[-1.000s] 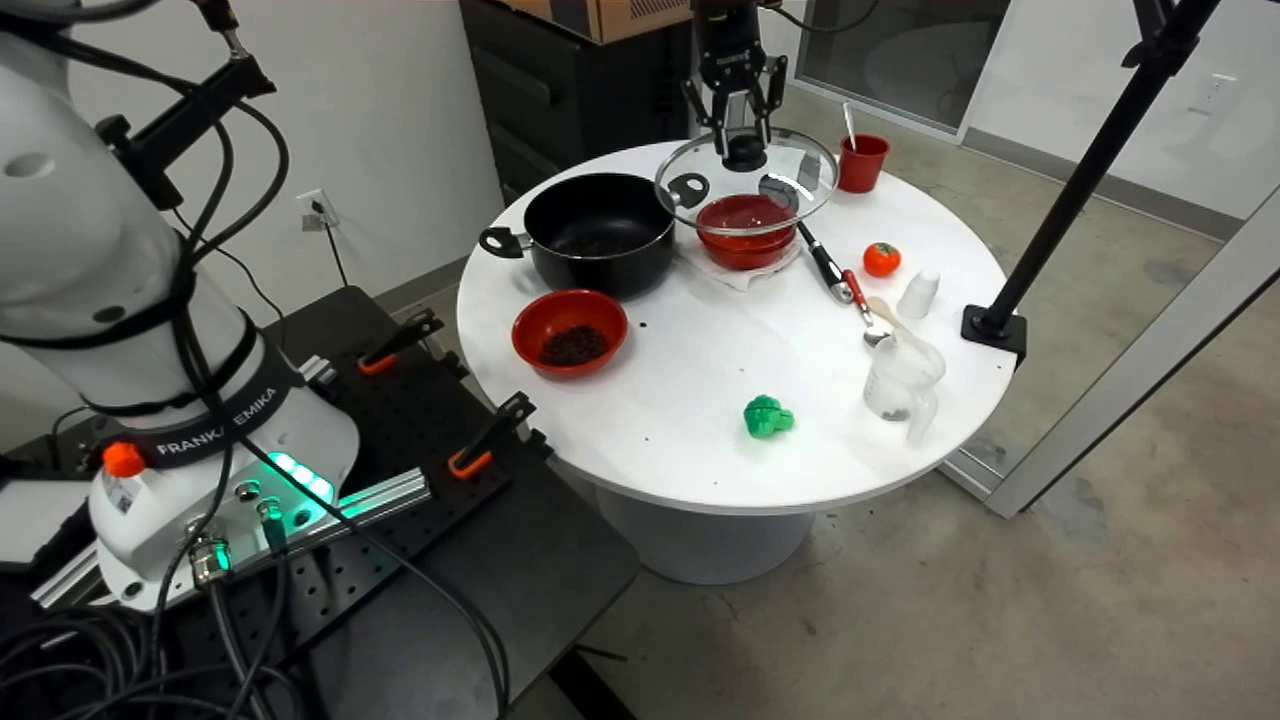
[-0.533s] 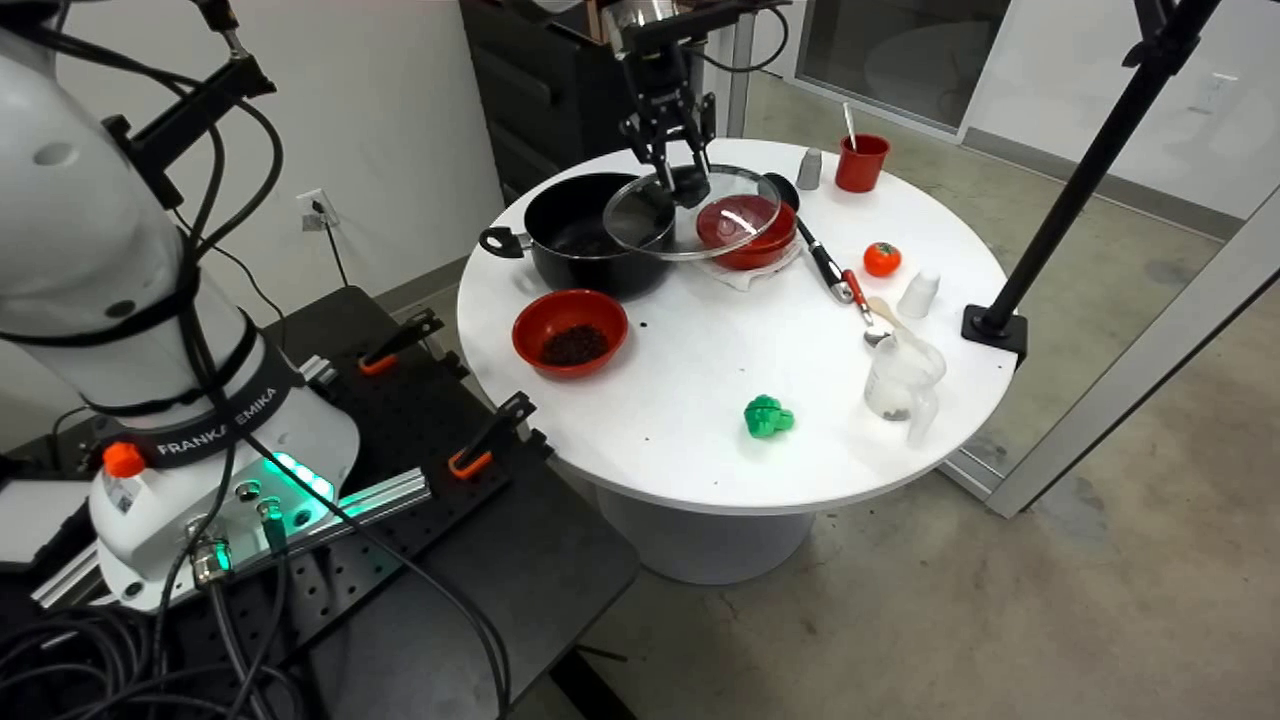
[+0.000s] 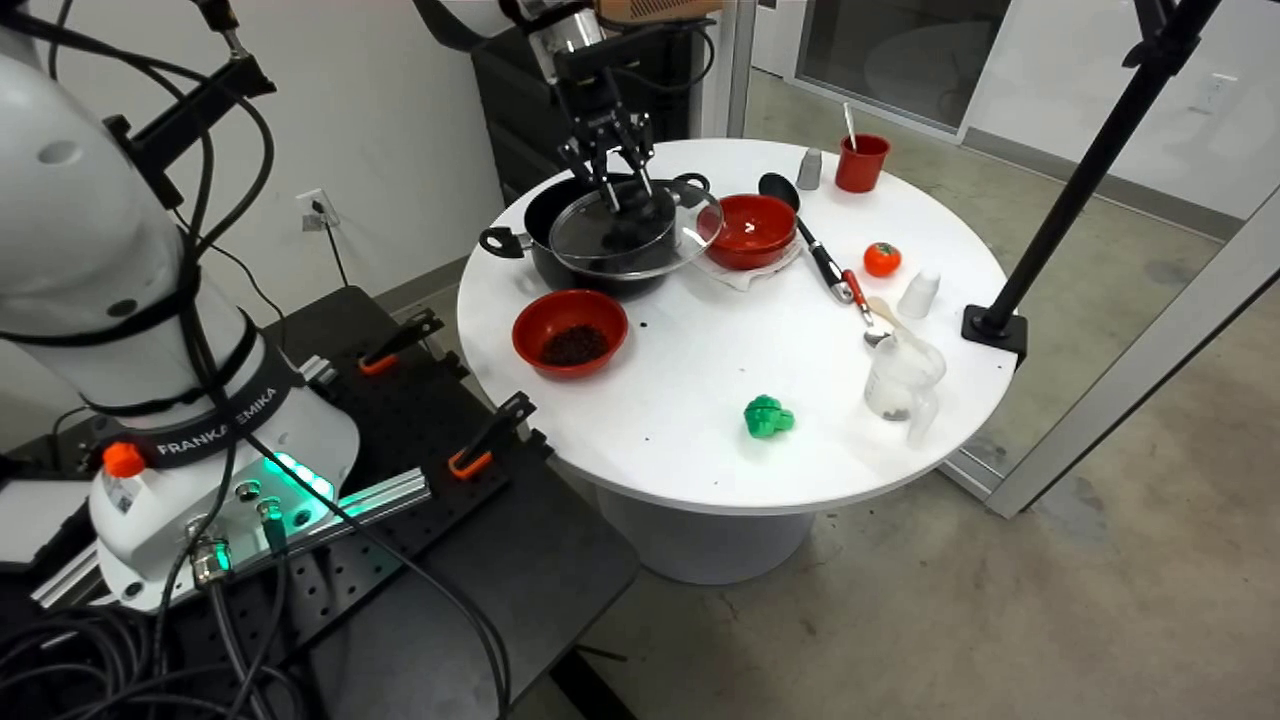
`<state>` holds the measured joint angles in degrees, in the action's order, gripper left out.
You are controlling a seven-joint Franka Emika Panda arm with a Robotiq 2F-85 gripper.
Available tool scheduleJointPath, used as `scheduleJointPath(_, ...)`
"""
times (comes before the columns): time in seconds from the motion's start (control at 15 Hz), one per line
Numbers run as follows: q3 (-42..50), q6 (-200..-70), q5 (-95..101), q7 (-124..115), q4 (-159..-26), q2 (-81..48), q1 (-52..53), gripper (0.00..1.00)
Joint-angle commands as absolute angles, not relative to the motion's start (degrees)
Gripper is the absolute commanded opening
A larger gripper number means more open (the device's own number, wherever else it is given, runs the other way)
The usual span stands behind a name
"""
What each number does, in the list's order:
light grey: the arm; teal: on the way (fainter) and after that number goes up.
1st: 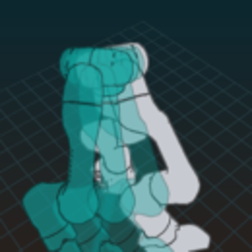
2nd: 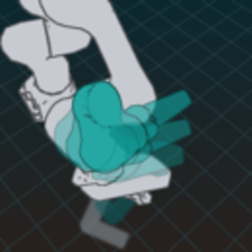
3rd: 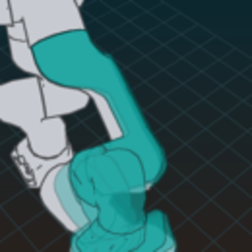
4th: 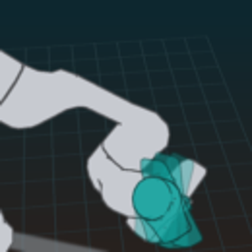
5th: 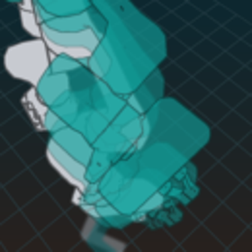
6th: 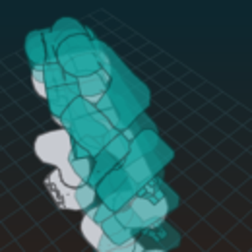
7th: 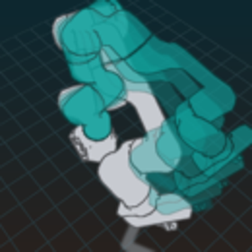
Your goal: Pick up the lid and close the pot with it
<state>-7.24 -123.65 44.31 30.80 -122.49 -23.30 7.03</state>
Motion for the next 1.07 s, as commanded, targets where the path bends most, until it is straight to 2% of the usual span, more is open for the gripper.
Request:
scheduleJointPath(0.0, -8.89, -124.63, 45.16, 28.94, -127.19, -17.88, 7.61, 0.26)
scheduleJointPath(0.27, -10.67, -123.72, 43.50, 28.59, -126.08, -17.83, 8.31, 0.26)
scheduleJointPath(1.0, -11.53, -119.93, 42.60, 24.28, -114.24, -27.55, 12.90, 0.26)
